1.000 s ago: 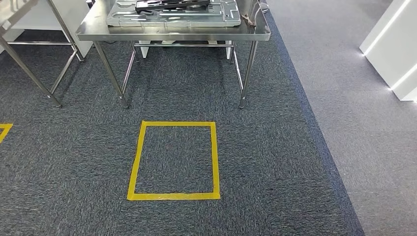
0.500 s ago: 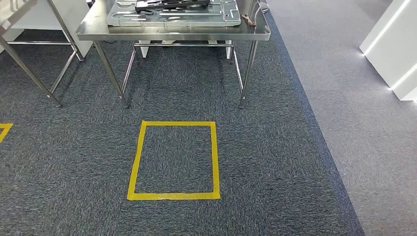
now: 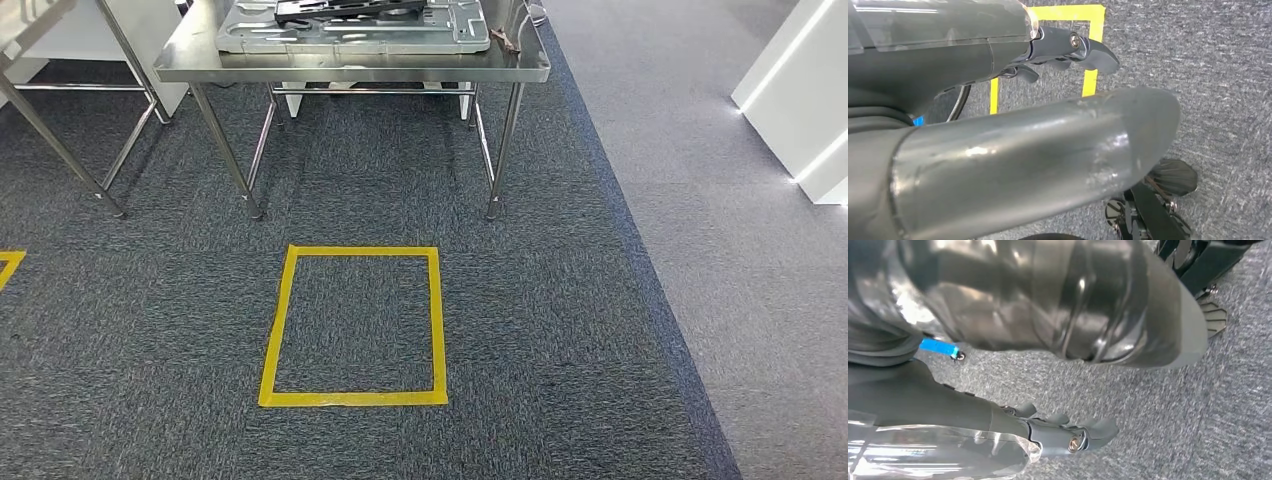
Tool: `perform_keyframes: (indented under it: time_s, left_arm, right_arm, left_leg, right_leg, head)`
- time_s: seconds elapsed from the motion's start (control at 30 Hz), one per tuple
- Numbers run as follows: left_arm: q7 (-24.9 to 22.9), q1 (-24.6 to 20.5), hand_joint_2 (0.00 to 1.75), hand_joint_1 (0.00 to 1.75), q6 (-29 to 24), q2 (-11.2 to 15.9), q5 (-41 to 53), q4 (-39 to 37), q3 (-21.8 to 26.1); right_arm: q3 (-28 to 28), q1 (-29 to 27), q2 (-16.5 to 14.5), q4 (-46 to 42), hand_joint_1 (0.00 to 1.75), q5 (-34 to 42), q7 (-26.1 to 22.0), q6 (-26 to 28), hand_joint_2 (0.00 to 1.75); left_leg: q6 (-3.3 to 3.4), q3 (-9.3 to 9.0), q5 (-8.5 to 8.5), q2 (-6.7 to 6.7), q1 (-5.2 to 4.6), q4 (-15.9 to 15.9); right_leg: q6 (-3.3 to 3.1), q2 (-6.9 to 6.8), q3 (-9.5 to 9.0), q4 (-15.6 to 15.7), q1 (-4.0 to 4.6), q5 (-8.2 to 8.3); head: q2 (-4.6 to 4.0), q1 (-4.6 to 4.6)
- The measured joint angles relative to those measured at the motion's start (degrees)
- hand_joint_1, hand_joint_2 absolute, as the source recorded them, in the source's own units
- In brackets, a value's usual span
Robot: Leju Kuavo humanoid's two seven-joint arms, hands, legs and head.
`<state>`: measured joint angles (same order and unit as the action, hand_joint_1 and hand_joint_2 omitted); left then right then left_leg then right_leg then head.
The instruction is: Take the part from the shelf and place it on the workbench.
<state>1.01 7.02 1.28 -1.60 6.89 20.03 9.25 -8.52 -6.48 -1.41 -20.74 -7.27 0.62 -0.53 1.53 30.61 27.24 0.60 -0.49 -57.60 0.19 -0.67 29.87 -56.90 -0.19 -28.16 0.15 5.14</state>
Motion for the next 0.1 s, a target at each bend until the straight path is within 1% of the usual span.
perform_keyframes:
  time_s: [0.1]
  left_arm:
    - [-0.3, 0.4, 0.00, 0.00, -0.5, 0.2, -2.8, 0.4, -2.6]
  right_arm:
    - [2.3, -0.4, 0.1, -0.3, 0.00, 2.8, -0.1, 0.2, 0.00]
  left_leg:
    - [0.00, 0.01, 0.00, 0.00, 0.00, 0.0]
  right_leg:
    - [0.00, 0.00, 0.00, 0.0, 0.00, 0.00]
  head:
    - [0.00, 0.00]
